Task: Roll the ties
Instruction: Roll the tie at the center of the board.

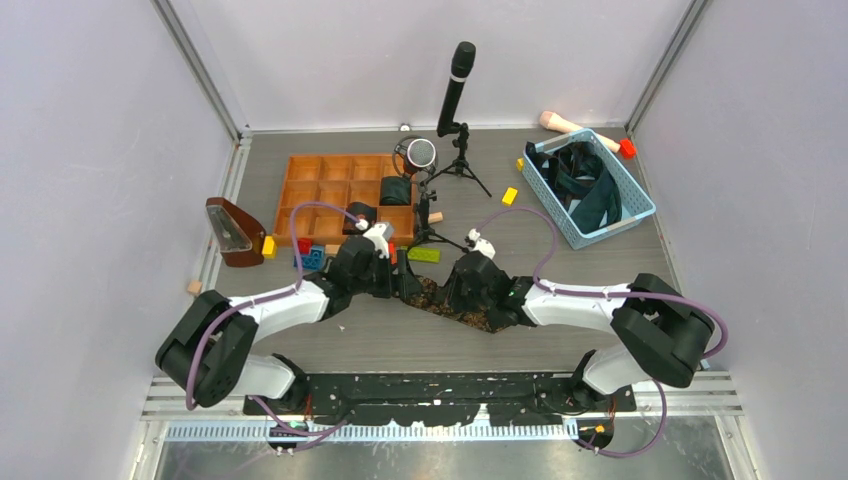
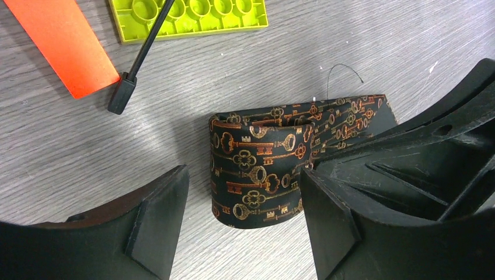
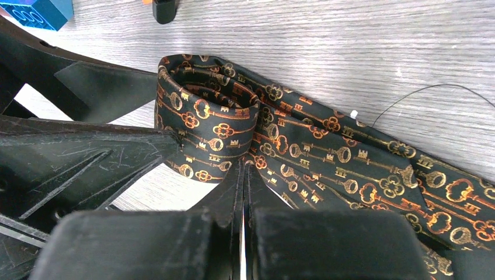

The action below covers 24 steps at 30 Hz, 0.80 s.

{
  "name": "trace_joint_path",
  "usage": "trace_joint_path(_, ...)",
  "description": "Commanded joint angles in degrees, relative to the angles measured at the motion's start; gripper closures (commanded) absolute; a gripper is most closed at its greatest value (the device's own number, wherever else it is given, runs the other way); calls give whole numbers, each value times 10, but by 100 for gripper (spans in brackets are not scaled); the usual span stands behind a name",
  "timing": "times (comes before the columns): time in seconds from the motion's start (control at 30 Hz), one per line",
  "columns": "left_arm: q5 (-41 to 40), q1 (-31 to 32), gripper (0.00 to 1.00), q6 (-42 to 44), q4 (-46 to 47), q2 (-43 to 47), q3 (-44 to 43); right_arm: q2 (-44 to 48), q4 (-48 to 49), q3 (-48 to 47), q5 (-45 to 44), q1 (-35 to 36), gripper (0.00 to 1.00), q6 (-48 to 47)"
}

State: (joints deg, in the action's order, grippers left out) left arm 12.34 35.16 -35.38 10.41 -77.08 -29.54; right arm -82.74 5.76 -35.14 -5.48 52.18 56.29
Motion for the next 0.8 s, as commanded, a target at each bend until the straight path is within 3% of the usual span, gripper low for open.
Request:
trace_joint_path(0.0, 1, -2, 28, 3, 28, 13, -3, 39, 4, -8, -22, 3, 100, -3)
trace_joint_path(0.2, -25, -2, 27, 7, 4, 53, 0, 71, 49, -2, -5, 3, 100, -15)
trace_joint_path(0.43, -34, -3, 27, 14, -10, 70, 1, 6, 86, -28, 33, 3, 100, -7)
trace_joint_path(0.77, -30, -4, 27, 13, -5, 54, 4, -32, 55, -30, 13, 3, 100, 13)
